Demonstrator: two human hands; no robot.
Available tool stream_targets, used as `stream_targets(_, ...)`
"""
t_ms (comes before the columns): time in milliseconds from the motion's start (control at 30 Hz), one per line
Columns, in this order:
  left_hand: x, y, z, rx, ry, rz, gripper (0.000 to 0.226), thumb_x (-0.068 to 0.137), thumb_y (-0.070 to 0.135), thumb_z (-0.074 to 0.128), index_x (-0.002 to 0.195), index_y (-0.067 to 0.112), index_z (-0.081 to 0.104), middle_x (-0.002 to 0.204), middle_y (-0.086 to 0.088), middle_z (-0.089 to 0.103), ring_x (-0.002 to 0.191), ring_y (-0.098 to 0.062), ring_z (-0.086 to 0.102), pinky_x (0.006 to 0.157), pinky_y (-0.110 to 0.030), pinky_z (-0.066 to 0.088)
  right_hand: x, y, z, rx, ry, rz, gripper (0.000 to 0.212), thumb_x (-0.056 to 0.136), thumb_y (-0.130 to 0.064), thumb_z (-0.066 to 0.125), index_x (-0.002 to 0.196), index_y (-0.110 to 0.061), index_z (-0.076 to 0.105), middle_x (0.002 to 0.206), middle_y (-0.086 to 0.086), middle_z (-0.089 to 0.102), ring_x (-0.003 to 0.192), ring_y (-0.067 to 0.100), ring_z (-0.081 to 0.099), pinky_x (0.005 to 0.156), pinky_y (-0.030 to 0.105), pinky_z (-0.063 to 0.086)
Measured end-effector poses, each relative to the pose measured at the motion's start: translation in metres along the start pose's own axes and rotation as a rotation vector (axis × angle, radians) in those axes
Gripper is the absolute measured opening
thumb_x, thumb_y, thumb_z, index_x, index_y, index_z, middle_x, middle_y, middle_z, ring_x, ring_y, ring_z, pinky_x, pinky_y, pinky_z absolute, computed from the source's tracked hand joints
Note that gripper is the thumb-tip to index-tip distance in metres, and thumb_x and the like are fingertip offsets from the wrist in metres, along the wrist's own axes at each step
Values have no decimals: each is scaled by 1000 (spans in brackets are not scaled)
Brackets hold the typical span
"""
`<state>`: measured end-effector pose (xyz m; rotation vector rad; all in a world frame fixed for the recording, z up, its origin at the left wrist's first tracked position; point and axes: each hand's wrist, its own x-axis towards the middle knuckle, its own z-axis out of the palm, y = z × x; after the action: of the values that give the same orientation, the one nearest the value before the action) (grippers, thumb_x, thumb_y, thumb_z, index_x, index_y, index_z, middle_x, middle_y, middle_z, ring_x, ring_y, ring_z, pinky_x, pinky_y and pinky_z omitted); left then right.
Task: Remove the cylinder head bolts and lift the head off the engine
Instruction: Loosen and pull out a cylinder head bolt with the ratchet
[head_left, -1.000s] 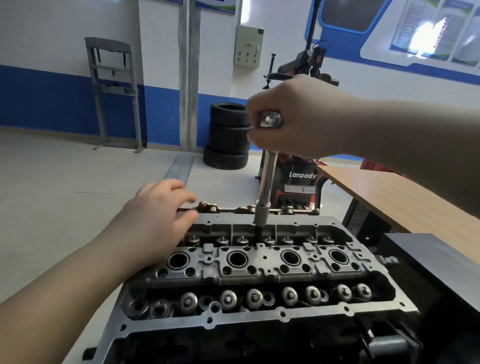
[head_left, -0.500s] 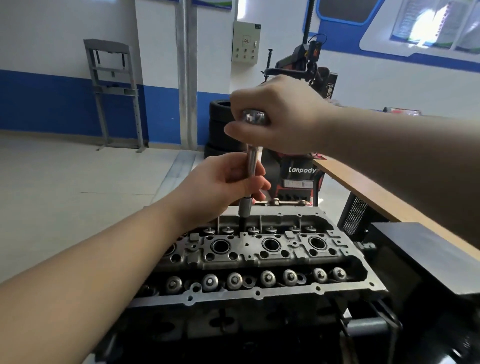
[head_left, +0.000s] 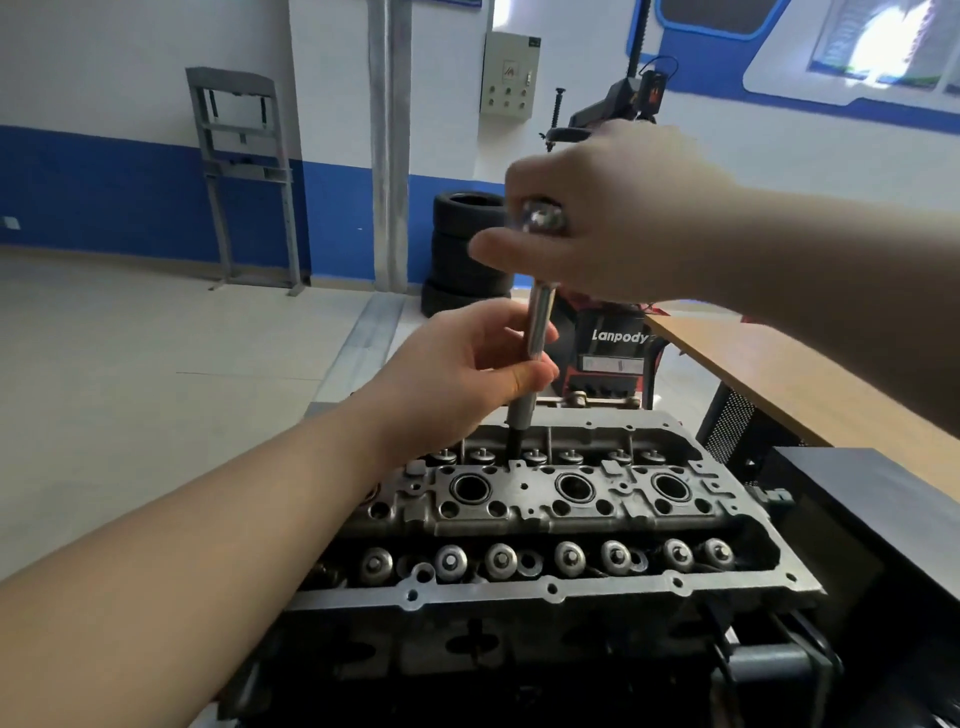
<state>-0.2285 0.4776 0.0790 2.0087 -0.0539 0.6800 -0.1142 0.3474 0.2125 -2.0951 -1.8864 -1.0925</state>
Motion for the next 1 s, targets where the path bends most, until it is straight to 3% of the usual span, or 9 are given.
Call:
stream_targets(133, 3, 1, -2, -90, -90, -74, 37, 101, 3, 68, 119, 35, 70, 108, 7, 81, 106, -11, 77, 92, -33, 63, -1, 20, -5, 436, -292, 125, 55, 84, -82, 47, 109, -35, 60, 94, -10, 65, 89, 15, 64, 76, 38, 51)
stream_targets(267, 6, 2, 1, -56, 7, -59, 33, 91, 2, 80, 105, 32, 75, 96, 9, 82, 95, -8, 78, 88, -31, 64, 9, 5, -1, 127, -288, 243, 64, 83, -90, 36, 92, -32, 61, 83, -7, 63, 73, 13, 61, 59, 31, 41)
stream_targets(400, 4, 2, 2, 164, 104, 14, 25, 87, 24, 88, 100, 35, 69, 91, 22, 75, 85, 4, 72, 80, -9, 54, 16, -13, 4, -274, -113, 250, 89, 75, -94, 11, 70, -22, 62, 57, 2, 58, 50, 20, 57, 48, 27, 39)
stream_targets(500, 0, 2, 2, 122, 19, -29, 22, 95, 24, 80, 109, 34, 65, 100, 18, 76, 94, 0, 74, 85, -19, 58, 7, -2, 6, -17, -12, 46, 70, 89, -85, 27, 78, -23, 59, 62, -1, 57, 54, 20, 56, 52, 34, 42)
stream_targets(567, -1, 3, 4, 32, -65, -86, 29, 100, 14, 72, 120, 32, 62, 108, 14, 78, 100, -7, 76, 91, -30, 62, 0, 8, 6, 363, -116, 92, 51, 96, -74, 44, 87, -27, 60, 75, 2, 62, 67, 24, 59, 63, 43, 48)
stream_targets(633, -1, 3, 4, 24, -75, -89, 33, 100, 6, 70, 119, 31, 60, 106, 11, 78, 96, -9, 78, 87, -28, 63, -1, 10, 5, 511, -168, 154, 41, 96, -69, 50, 89, -30, 60, 80, 2, 63, 70, 20, 58, 64, 39, 45)
stream_targets(733, -1, 1, 0, 68, -41, -67, 35, 95, 6, 78, 113, 31, 61, 98, 11, 79, 87, -11, 79, 81, -22, 63, 11, -4, 8, 220, -127, 147, 50, 97, -72, 42, 76, -30, 58, 71, -5, 62, 62, 14, 59, 54, 29, 39)
stream_targets(867, 0, -1, 1, 131, 13, -37, 38, 94, 16, 81, 116, 37, 59, 98, 9, 77, 88, -11, 78, 85, -33, 65, 20, -24, 11, -322, -25, 289, 66, 97, -75, 31, 64, -20, 49, 58, 4, 53, 49, 22, 52, 49, 27, 39)
stream_targets(1000, -5, -1, 4, 79, -73, -35, 36, 100, 16, 73, 116, 43, 56, 108, 15, 76, 97, -7, 76, 85, -27, 63, 4, -11, 9, 92, 8, 159, 58, 96, -73, 39, 76, -22, 59, 63, -3, 57, 58, 18, 57, 56, 33, 46)
